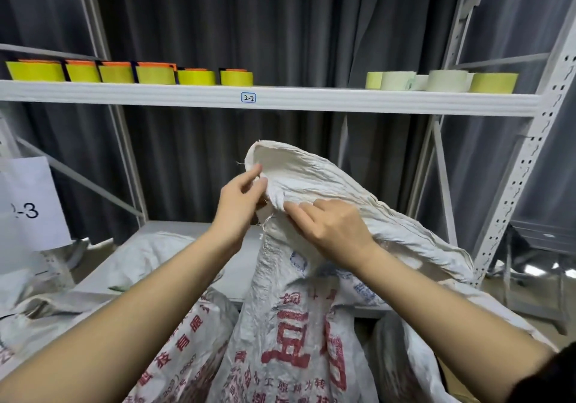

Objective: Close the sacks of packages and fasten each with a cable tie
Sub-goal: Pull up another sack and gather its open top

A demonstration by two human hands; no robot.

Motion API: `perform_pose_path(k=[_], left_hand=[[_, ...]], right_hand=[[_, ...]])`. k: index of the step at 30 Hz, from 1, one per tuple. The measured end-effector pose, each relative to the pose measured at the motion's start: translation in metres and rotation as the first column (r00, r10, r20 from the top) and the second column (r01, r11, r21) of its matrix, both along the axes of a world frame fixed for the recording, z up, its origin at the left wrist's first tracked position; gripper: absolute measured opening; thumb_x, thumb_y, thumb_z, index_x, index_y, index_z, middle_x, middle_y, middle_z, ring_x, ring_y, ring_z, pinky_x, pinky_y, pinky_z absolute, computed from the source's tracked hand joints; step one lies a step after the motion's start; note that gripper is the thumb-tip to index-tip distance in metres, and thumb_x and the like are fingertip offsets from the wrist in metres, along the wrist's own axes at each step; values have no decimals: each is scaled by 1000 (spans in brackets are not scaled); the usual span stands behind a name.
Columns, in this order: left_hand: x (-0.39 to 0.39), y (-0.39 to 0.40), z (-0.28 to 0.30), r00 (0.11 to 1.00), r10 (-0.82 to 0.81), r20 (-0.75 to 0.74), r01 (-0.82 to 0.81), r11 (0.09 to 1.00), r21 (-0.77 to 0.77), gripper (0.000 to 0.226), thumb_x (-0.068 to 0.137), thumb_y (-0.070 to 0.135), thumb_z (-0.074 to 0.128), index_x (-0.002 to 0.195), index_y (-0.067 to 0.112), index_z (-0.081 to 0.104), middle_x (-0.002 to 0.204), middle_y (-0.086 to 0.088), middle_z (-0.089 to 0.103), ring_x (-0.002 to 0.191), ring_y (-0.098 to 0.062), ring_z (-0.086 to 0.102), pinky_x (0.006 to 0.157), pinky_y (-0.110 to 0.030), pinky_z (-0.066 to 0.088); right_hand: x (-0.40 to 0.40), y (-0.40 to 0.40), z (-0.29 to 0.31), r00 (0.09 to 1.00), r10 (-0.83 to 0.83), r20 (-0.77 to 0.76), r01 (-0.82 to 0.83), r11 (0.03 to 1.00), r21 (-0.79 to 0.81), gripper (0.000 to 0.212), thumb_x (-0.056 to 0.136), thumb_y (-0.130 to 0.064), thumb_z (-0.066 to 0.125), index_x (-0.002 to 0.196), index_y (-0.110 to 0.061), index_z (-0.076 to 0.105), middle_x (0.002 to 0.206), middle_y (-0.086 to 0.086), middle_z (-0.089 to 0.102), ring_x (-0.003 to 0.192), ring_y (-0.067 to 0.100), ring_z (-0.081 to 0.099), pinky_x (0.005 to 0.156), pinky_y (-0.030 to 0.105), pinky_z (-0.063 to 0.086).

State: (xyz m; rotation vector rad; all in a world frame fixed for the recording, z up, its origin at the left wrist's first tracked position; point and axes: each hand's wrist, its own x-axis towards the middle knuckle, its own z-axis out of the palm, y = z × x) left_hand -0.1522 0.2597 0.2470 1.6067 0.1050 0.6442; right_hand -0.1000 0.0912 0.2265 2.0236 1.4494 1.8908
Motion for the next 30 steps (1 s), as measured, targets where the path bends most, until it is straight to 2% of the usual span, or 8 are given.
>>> perform_pose_path(k=[4,8,13,16,21,24,26,30], left_hand=[[1,-6,16,997,-56,-55,54,998,-38,51,87,-5,47,132,17,54,65,1,49,42,-4,37,37,-16,31],[-10,-10,13,997,-76,-24,77,995,64,50,83,-8,42,118,23,61,113,-5,67,88,-10,65,58,-12,45],[-25,-27,15,996,-80,-37,87,967,241,39,81,-6,45,109,20,43,86,-17,63,69,-17,52,61,-28,41],[-33,-26,12,999,-28,-27,35,959,281,34,85,-5,41,111,16,35,85,-5,62,69,-11,51,64,-21,41],[-41,-25,7,999,-3,42,-12,938,347,19,89,12,43,108,17,41,71,9,52,61,3,48,61,-15,39],[-46,-29,1,995,-28,93,-20,877,480,22,89,26,57,105,21,43,68,14,53,66,2,52,63,-16,41],[-46,-26,-2,988,35,148,-108,846,522,17,91,22,59,101,23,46,70,12,57,69,2,54,61,-11,40],[-44,-19,-4,969,145,199,-225,851,475,8,92,21,57,93,25,49,74,13,61,76,3,56,63,-10,39]], right_hand=[[-10,6,-9,990,54,-129,-59,998,-36,16,92,-19,59,103,-13,70,83,1,61,63,20,53,49,32,38],[-13,14,25,928,266,-259,-188,938,291,24,93,-25,53,111,-15,65,111,6,63,98,25,55,79,38,43],[3,34,66,845,100,-526,57,960,274,31,92,-30,49,116,-17,64,109,1,66,98,23,60,77,33,42],[10,31,65,539,248,-805,-12,958,287,21,96,-33,51,95,-21,68,90,-9,69,88,12,61,74,33,47],[7,16,73,-253,585,-771,-67,784,617,16,92,-18,62,108,-17,64,71,-7,66,62,4,59,61,16,46],[3,9,74,-453,537,-712,-104,761,640,14,96,-16,54,106,-13,64,67,-3,65,60,5,59,57,16,47],[-1,5,70,-354,572,-740,-135,752,646,16,98,-18,52,108,-13,64,75,-1,67,66,5,61,63,16,47],[-8,-1,48,516,291,-806,-67,951,300,33,96,-40,48,127,-29,52,112,-10,57,98,3,55,76,26,44]])
